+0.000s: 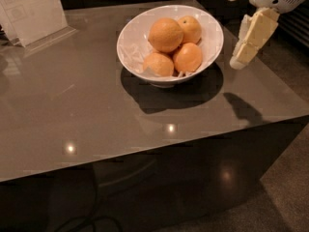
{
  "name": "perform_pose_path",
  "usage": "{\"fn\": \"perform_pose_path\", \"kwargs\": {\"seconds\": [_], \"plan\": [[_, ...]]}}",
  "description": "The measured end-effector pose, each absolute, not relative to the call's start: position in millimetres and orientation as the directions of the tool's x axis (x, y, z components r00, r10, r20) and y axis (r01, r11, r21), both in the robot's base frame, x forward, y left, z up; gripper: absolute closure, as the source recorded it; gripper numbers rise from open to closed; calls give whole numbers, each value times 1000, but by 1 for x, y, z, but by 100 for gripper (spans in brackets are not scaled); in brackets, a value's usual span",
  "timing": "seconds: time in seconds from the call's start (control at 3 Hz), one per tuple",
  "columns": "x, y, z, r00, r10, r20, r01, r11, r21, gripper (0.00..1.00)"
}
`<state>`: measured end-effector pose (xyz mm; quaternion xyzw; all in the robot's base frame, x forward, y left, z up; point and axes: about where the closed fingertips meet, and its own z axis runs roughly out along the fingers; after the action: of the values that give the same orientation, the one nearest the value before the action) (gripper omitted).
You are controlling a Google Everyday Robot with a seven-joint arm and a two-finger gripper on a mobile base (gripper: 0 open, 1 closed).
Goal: Pick orange from white bowl
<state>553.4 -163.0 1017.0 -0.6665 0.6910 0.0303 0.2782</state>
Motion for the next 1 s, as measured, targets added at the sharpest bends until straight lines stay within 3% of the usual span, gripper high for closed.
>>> {"fn": "perform_pose_path", "kwargs": {"seconds": [0.33, 1.0], "plan": [[588, -129, 1010, 133, -885, -446, -951, 13, -308, 0], [600, -123, 1013, 143, -874, -465, -942, 24, -334, 0]]}}
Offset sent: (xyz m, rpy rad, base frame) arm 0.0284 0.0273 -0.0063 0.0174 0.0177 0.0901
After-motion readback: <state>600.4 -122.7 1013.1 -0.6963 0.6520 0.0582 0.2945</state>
